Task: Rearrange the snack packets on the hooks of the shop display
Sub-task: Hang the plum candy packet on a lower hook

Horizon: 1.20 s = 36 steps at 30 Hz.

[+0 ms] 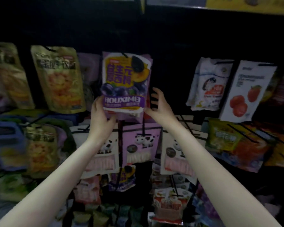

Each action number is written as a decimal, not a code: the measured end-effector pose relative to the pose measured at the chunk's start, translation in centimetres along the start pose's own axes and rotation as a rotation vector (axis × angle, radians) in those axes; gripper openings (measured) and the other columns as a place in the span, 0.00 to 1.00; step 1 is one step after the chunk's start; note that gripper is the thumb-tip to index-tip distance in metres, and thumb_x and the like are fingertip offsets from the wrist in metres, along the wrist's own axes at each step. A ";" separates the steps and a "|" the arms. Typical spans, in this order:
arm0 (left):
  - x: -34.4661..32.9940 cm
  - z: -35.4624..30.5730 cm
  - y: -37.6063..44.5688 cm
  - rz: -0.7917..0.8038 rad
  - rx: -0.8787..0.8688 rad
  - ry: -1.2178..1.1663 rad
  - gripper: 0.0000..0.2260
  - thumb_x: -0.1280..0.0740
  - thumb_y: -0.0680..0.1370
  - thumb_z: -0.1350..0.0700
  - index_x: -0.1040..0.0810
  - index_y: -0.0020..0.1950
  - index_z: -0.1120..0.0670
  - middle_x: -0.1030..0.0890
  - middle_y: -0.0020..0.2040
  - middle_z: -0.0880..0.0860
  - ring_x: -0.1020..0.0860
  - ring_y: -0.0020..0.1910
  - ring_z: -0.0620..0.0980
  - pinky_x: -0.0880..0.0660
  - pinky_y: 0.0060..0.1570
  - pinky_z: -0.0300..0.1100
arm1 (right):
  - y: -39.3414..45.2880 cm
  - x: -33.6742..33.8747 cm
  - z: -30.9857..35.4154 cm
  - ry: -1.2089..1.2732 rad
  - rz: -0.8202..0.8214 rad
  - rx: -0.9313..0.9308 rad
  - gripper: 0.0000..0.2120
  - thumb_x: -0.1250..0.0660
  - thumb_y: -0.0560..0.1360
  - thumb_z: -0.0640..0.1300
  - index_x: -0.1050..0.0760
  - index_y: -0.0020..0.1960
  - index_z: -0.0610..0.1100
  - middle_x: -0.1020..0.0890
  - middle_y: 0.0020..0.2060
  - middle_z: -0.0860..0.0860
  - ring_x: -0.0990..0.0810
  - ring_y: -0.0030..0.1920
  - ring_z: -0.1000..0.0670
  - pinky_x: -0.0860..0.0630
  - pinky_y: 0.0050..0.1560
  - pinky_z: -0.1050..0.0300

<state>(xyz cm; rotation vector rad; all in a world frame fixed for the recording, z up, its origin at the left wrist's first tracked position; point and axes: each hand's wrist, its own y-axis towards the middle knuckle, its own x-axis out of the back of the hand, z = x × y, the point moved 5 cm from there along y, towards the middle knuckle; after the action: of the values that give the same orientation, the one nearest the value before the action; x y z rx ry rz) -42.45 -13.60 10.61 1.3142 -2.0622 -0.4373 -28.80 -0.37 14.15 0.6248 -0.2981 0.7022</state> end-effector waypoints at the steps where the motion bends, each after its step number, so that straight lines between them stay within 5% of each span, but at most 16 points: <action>1: 0.5 0.3 0.6 0.026 0.010 -0.034 0.26 0.36 0.78 0.59 0.42 0.74 0.53 0.37 0.70 0.53 0.35 0.68 0.52 0.34 0.62 0.43 | 0.5 -1.0 0.8 0.008 -0.009 0.007 0.34 0.32 0.75 0.42 0.47 0.75 0.45 0.35 0.70 0.47 0.33 0.67 0.49 0.35 0.60 0.64; 4: 1.2 0.8 2.1 0.161 0.055 -0.163 0.30 0.35 0.78 0.58 0.46 0.75 0.52 0.33 0.66 0.47 0.34 0.64 0.44 0.34 0.57 0.40 | 1.9 -3.6 1.4 0.144 -0.054 -0.037 0.34 0.31 0.74 0.38 0.45 0.73 0.44 0.31 0.68 0.47 0.31 0.66 0.48 0.34 0.56 0.65; 7: 1.3 2.1 3.5 0.240 0.148 -0.280 0.34 0.34 0.77 0.57 0.49 0.76 0.54 0.32 0.69 0.52 0.32 0.66 0.49 0.32 0.57 0.42 | 2.3 -4.0 0.4 0.213 -0.280 -0.147 0.31 0.31 0.74 0.39 0.42 0.71 0.46 0.27 0.63 0.47 0.26 0.62 0.49 0.27 0.54 0.60; 9: 1.6 2.6 4.0 0.244 0.139 -0.305 0.34 0.32 0.76 0.56 0.49 0.76 0.54 0.29 0.64 0.54 0.28 0.62 0.50 0.30 0.55 0.43 | 1.8 -3.3 1.1 0.258 -0.367 -0.066 0.26 0.33 0.75 0.38 0.39 0.69 0.46 0.26 0.57 0.49 0.24 0.55 0.55 0.26 0.48 0.67; 12: 1.7 1.8 3.7 0.278 0.067 -0.327 0.33 0.33 0.76 0.56 0.47 0.76 0.53 0.29 0.58 0.50 0.28 0.55 0.45 0.31 0.52 0.40 | 1.5 -2.6 3.9 0.172 -0.286 0.135 0.25 0.34 0.75 0.33 0.38 0.67 0.49 0.25 0.56 0.52 0.25 0.50 0.66 0.27 0.47 0.73; 15: 1.8 1.2 3.6 0.296 0.056 -0.438 0.31 0.33 0.76 0.56 0.45 0.75 0.53 0.32 0.61 0.48 0.31 0.61 0.46 0.32 0.59 0.42 | 1.1 -1.7 6.9 0.098 -0.306 0.245 0.27 0.35 0.73 0.29 0.36 0.67 0.48 0.23 0.51 0.47 0.23 0.47 0.61 0.25 0.47 0.67; 18: 2.0 1.1 3.6 0.385 0.130 -0.589 0.28 0.32 0.76 0.52 0.40 0.72 0.48 0.30 0.65 0.49 0.29 0.64 0.50 0.31 0.63 0.48 | -0.4 -0.6 9.2 0.214 -0.249 0.249 0.30 0.35 0.71 0.28 0.37 0.65 0.53 0.22 0.46 0.44 0.20 0.46 0.52 0.22 0.47 0.57; 21: 2.4 0.1 2.9 0.526 0.191 -0.854 0.15 0.34 0.77 0.55 0.32 0.61 0.43 0.25 0.60 0.54 0.21 0.52 0.52 0.23 0.48 0.45 | -3.1 0.8 10.4 0.288 -0.121 0.246 0.31 0.36 0.69 0.30 0.36 0.65 0.56 0.23 0.44 0.46 0.21 0.45 0.49 0.22 0.47 0.54; 23: 2.8 -0.6 2.5 0.579 0.176 -0.960 0.17 0.33 0.74 0.56 0.31 0.60 0.43 0.23 0.58 0.54 0.19 0.48 0.50 0.21 0.41 0.44 | -5.3 1.5 10.3 0.320 -0.058 0.231 0.31 0.35 0.70 0.31 0.36 0.66 0.56 0.23 0.43 0.48 0.21 0.45 0.49 0.22 0.47 0.52; 26: 3.4 -2.0 1.9 0.580 0.113 -1.029 0.20 0.33 0.71 0.58 0.31 0.61 0.46 0.21 0.57 0.52 0.20 0.54 0.51 0.22 0.48 0.44 | -7.9 2.5 9.0 0.282 -0.015 0.147 0.31 0.35 0.72 0.31 0.37 0.68 0.54 0.24 0.43 0.48 0.20 0.42 0.50 0.21 0.43 0.55; 31: 2.6 -4.0 -1.5 0.665 -0.130 -0.805 0.26 0.29 0.71 0.59 0.34 0.65 0.46 0.23 0.59 0.54 0.21 0.54 0.48 0.23 0.50 0.41 | -11.7 3.6 4.3 0.221 0.010 -0.057 0.33 0.31 0.72 0.36 0.38 0.71 0.58 0.26 0.56 0.42 0.20 0.54 0.40 0.22 0.53 0.44; 36: -3.2 -2.6 -10.0 0.881 -0.299 -0.559 0.26 0.31 0.71 0.59 0.35 0.65 0.45 0.26 0.59 0.43 0.23 0.50 0.36 0.27 0.52 0.32 | -15.8 3.9 -2.6 0.142 -0.103 -0.214 0.21 0.31 0.72 0.42 0.27 0.63 0.58 0.21 0.56 0.54 0.24 0.58 0.55 0.26 0.54 0.60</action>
<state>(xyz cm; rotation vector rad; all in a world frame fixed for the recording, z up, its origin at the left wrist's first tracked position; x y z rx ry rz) -32.95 -15.07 5.60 0.0261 -2.6293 -0.7022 -15.07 -6.09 7.05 0.3822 -0.2048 0.6029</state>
